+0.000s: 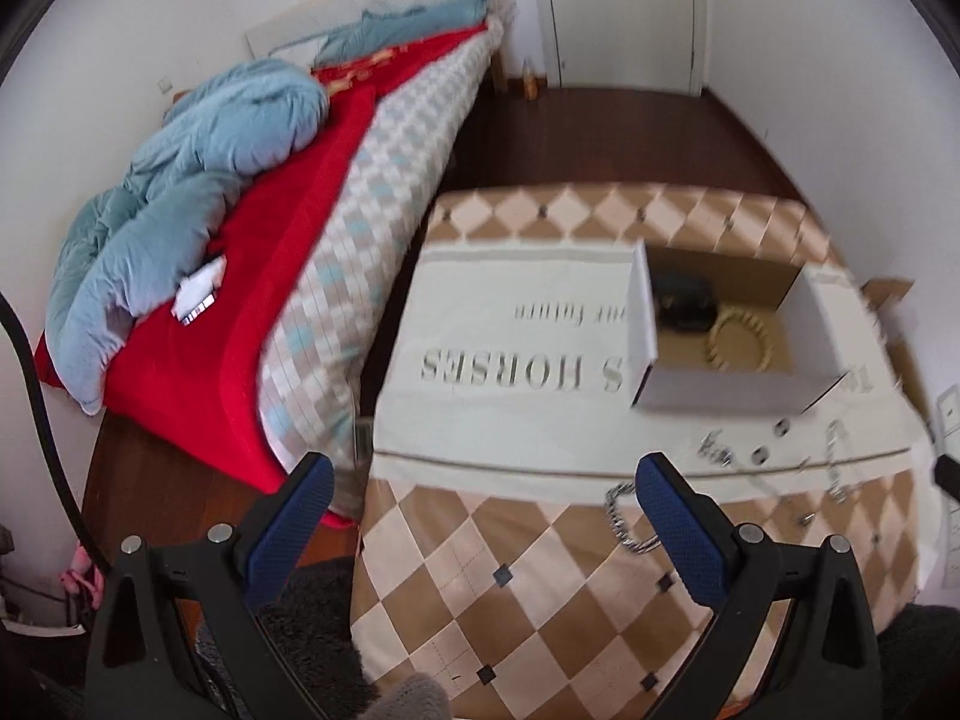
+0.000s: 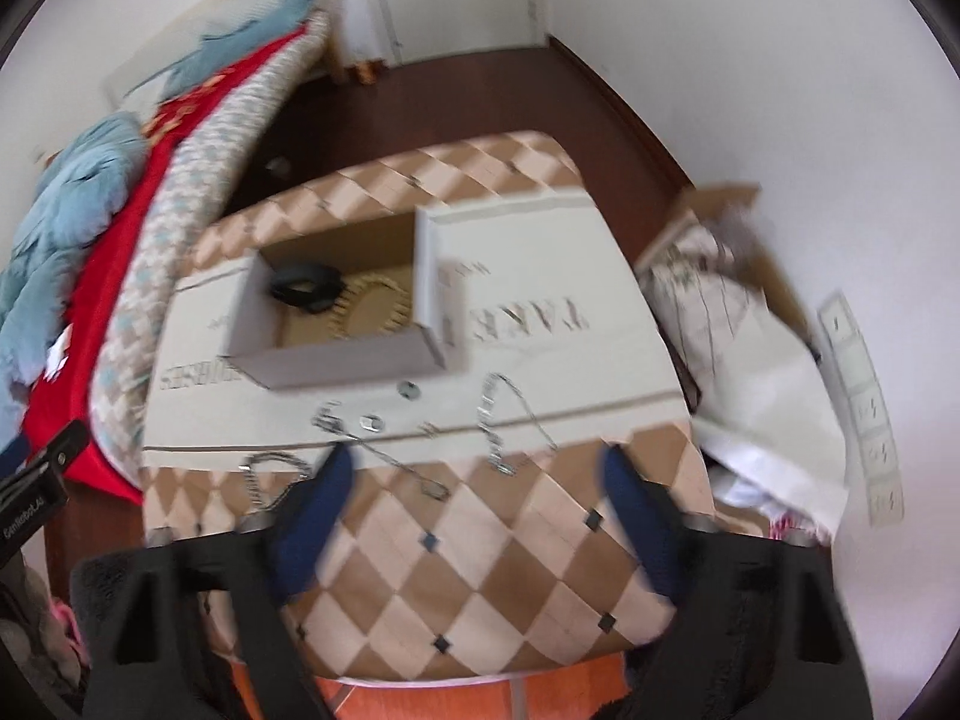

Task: Organize jewelry
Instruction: 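Grasp the thick silver curb chain with the left tool while the right tool grasps the silver pendant necklace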

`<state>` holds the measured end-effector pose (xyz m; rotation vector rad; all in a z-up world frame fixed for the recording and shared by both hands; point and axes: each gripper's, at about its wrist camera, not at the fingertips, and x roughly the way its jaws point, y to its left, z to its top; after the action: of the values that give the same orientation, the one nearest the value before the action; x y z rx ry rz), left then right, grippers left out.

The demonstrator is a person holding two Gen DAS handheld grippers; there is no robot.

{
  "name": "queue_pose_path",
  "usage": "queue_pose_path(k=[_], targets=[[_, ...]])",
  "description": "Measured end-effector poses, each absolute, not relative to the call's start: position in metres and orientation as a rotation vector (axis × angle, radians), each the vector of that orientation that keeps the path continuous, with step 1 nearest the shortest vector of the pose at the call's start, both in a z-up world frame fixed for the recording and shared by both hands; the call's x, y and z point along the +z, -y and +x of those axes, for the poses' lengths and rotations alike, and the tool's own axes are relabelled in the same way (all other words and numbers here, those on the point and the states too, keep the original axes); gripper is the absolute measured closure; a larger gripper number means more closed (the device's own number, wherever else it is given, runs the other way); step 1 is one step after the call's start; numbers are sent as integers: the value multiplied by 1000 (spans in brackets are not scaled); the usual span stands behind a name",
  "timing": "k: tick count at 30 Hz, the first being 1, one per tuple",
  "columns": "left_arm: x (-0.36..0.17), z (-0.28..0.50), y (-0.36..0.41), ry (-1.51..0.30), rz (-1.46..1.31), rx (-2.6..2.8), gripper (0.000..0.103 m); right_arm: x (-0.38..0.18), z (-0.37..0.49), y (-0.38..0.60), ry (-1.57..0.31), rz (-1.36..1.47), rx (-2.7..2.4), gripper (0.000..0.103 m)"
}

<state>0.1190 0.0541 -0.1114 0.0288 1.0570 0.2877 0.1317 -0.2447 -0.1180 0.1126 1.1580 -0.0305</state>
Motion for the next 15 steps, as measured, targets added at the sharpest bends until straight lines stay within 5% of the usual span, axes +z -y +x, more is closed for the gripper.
queue_pose_path(k=[15], targets=[[-242, 170, -24, -1359, 7, 93, 10, -208, 143, 272, -1278, 175, -101, 34]])
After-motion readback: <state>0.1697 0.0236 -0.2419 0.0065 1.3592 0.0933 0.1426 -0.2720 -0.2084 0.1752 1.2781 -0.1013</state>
